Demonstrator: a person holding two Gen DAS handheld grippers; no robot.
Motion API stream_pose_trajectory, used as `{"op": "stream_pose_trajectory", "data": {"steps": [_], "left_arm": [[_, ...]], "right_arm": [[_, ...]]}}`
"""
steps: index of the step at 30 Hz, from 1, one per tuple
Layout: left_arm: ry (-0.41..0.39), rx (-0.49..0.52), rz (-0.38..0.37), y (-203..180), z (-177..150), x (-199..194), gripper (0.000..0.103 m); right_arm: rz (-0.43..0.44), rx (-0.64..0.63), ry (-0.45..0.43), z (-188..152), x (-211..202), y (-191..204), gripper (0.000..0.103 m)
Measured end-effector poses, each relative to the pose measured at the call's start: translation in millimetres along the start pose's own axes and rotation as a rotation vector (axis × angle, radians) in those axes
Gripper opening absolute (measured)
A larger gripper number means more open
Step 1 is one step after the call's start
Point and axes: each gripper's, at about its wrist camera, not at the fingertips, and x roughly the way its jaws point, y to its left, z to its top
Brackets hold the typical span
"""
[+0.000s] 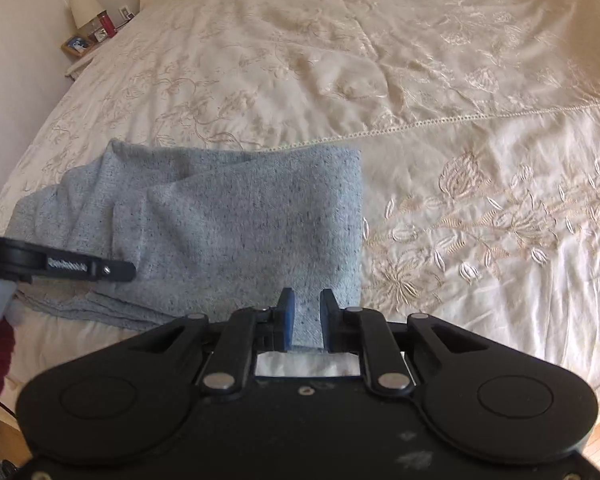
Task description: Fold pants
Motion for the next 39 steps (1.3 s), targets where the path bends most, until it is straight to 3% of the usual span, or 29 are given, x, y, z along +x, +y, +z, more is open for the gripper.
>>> {"op": "stream_pose_trajectory", "data": {"steps": [5, 9, 19, 23, 27, 29, 31, 35, 39], "left_arm": [[-0.065, -0.081, -0.007, 11.5, -5.9, -24.1, 0.022], [-0.107, -0.167, 0.016, 43.8, -15.6, -49.2, 0.022], [-0.166, -0.358, 0.147, 190.1, -32.0, -86.8, 0.023], [-0.203, -0.392, 0.172, 255.7, -28.4, -100.1, 0.037], [-0.214, -0.439, 0.134, 309.7, -24.3, -98.4, 0.039], [-0.201, -0.455, 0.103, 331.3, -23.8, -90.2, 0.051], [-0.163, -0.455, 0.058, 345.5, -24.9, -78.9, 0.052], [-0.094, -0.402, -0.015, 353.3, -33.8, -56.0, 0.055], [-0.099, -0.382, -0.045, 353.5, -41.7, -47.8, 0.06]], "right_arm": [[0.078, -0.059, 0.004, 16.7, 3.7, 10.7, 0.015], [0.118, -0.114, 0.017, 23.0, 8.8, 24.3, 0.015], [0.129, -0.134, 0.038, 24.6, 19.0, 77.3, 0.016], [0.106, -0.096, 0.038, 23.2, 21.9, 108.7, 0.016], [0.09, -0.062, 0.038, 23.8, 25.9, 146.7, 0.017], [0.086, -0.053, 0.04, 24.0, 29.6, 167.3, 0.017], [0.079, -0.049, 0.038, 23.9, 32.7, 186.9, 0.017], [0.064, -0.029, 0.035, 22.7, 35.6, 214.8, 0.017], [0.044, -0.02, 0.046, 16.8, 35.9, 235.3, 0.017]]}}
